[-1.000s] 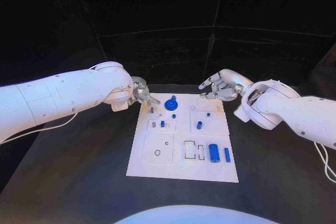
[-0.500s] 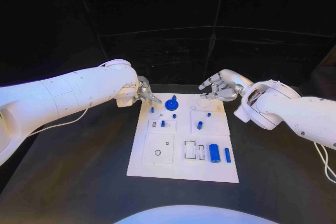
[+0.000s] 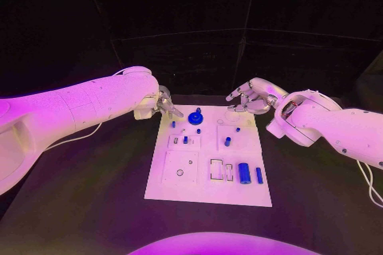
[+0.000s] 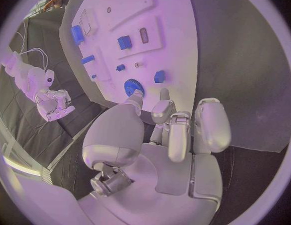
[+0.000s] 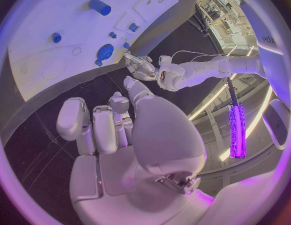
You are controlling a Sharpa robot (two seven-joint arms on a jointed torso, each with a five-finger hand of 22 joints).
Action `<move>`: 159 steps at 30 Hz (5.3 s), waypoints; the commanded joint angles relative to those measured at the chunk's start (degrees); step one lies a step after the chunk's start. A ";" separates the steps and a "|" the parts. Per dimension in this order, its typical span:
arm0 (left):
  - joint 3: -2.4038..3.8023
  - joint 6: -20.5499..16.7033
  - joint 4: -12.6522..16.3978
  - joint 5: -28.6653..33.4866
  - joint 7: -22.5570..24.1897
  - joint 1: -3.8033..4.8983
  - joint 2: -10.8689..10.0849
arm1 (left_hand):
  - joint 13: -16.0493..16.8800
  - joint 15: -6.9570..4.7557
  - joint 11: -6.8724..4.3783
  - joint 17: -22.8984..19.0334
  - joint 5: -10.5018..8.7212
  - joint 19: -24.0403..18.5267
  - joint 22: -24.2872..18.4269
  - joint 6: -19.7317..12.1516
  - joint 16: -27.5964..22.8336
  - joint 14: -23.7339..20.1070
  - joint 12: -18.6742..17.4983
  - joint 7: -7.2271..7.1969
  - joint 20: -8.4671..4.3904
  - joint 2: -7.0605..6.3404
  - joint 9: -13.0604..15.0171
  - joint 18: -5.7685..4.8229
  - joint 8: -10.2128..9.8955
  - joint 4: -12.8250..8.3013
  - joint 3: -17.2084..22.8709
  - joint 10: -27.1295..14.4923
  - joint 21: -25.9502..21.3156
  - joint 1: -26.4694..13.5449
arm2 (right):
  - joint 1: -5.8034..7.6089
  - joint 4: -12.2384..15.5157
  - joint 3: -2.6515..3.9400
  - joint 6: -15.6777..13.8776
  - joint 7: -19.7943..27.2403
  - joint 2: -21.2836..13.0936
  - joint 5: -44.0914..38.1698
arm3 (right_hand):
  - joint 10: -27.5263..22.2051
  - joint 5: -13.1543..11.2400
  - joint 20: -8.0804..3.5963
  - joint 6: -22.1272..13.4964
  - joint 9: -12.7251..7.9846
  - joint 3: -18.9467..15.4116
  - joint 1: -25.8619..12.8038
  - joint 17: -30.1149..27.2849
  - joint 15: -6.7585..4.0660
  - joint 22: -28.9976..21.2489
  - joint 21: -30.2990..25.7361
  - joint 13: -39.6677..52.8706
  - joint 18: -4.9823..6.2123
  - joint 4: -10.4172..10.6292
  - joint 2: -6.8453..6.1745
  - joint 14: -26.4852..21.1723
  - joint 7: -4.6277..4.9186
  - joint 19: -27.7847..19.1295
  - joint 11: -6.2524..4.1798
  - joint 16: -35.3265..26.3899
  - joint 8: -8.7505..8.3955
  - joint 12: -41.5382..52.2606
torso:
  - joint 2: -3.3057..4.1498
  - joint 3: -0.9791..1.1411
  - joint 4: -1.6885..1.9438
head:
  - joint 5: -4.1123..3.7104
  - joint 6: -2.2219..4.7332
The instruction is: Assemble the parts on the task board
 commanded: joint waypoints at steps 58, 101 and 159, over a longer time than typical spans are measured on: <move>-0.02 3.46 -2.31 0.64 2.18 -1.48 1.64 | -0.18 -0.02 -0.29 15.09 -0.18 0.15 0.92 1.70 0.18 6.15 0.41 -0.48 -0.10 7.42 -2.99 0.23 -0.08 -6.52 2.96 0.09 0.57 10.60 | 0.11 -0.13 0.03 0.61 0.47 0.39 -0.03 | -0.05 0.37 -0.17 0.29 -0.10 0.12 -0.48 0.03 -0.33 -0.01 -0.39 0.08 0.75 0.44 0.35 1.79 -0.05 -0.30 -0.37 -0.28 0.24 -0.09 | -0.10 0.05 0.12 | 0.23 -0.87; -0.15 -20.94 24.35 1.73 6.15 -4.31 -15.59 | -1.43 -0.42 -0.88 15.09 -0.26 0.25 1.26 0.51 0.18 6.15 -0.30 -1.14 -0.48 4.31 -0.54 0.20 5.61 -16.18 25.23 0.34 0.43 7.26 | 0.12 -0.23 0.03 0.90 -0.10 -0.25 -0.03 | -0.05 0.46 -0.18 0.32 -0.10 0.25 -0.39 -0.05 -0.35 -0.10 -0.45 0.07 0.77 0.44 0.44 1.79 -0.06 -0.34 -0.39 -0.35 0.30 -0.08 | -0.46 0.27 1.24 | 0.56 -0.87; -0.31 -12.75 24.98 -3.65 0.49 -6.39 -13.52 | -1.30 -0.49 -0.97 15.09 -0.29 0.34 1.39 0.62 0.18 6.15 -0.15 -1.25 -0.53 3.97 -0.45 0.18 5.85 -16.02 25.81 0.58 0.51 6.91 | 0.12 -0.42 0.03 1.07 0.04 0.05 -0.03 | -0.05 0.46 -0.18 0.32 -0.10 0.25 -0.39 -0.05 -0.35 -0.10 -0.45 0.07 0.77 0.44 0.44 1.79 -0.06 -0.34 -0.39 -0.35 0.30 -0.08 | -0.39 0.24 1.03 | 0.49 -1.64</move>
